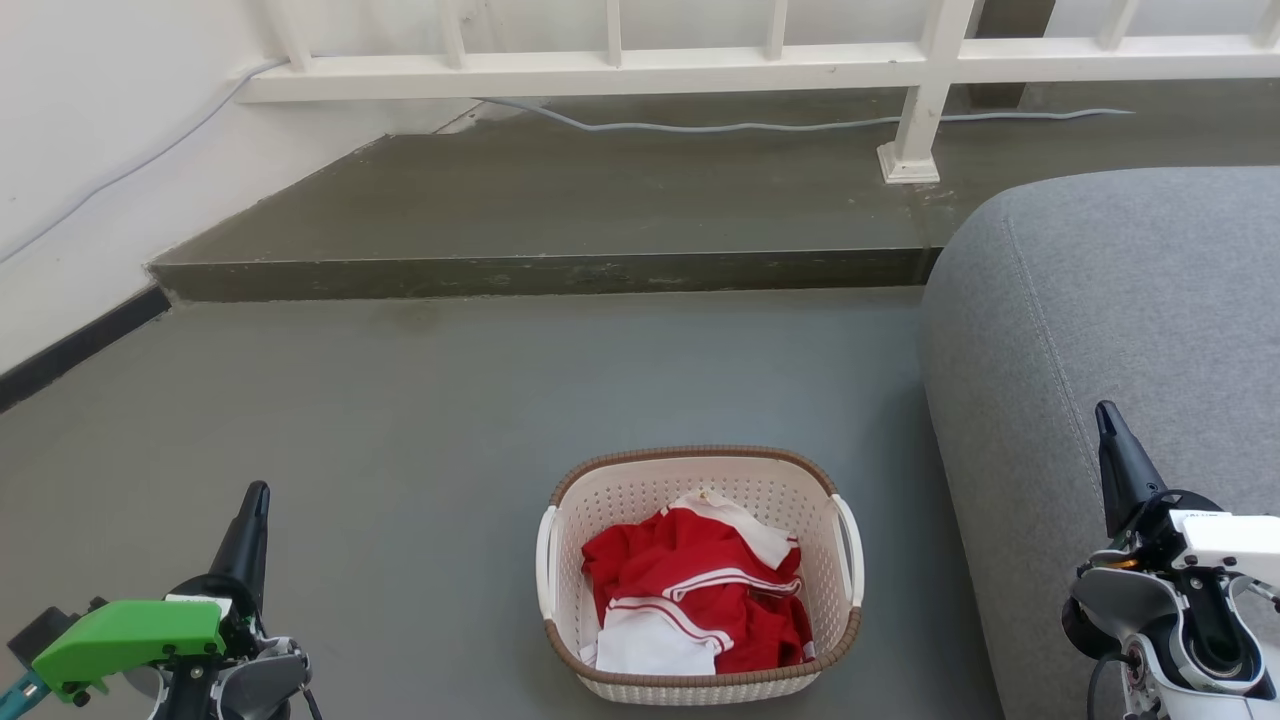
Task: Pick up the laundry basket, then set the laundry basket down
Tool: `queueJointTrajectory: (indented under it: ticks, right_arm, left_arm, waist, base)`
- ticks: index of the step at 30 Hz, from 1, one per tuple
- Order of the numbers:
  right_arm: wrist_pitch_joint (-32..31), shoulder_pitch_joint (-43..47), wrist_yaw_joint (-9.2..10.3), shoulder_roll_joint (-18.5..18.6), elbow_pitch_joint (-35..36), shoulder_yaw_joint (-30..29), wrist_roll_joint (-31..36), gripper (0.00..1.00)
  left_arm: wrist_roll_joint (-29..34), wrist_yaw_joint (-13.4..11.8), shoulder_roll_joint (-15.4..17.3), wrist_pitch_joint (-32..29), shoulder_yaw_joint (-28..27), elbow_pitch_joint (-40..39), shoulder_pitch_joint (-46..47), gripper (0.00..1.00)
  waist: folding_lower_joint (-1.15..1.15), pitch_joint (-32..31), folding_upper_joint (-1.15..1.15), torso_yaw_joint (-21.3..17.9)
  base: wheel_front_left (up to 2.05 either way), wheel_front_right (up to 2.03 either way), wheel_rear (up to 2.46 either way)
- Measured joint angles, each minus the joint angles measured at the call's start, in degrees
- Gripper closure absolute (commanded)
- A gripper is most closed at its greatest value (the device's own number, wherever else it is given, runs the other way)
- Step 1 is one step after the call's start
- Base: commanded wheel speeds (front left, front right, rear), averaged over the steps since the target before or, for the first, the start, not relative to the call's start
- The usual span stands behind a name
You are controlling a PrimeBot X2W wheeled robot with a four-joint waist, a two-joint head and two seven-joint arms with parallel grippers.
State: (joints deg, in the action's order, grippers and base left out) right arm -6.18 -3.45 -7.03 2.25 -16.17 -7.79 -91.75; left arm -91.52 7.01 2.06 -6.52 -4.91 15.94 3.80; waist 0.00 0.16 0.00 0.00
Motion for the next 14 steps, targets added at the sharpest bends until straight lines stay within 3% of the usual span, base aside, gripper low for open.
queueJointTrajectory:
  ticks: [14]
  right_arm:
    - [0.0, 0.0, -0.01, 0.0, 0.01, 0.0, 0.0, 1.0]
  left_arm:
    - [0.0, 0.0, 0.0, 0.0, 0.0, -0.02, 0.0, 1.0]
  waist:
    - [0.0, 0.0, 0.0, 0.0]
  base:
    - [0.0, 0.0, 0.0]
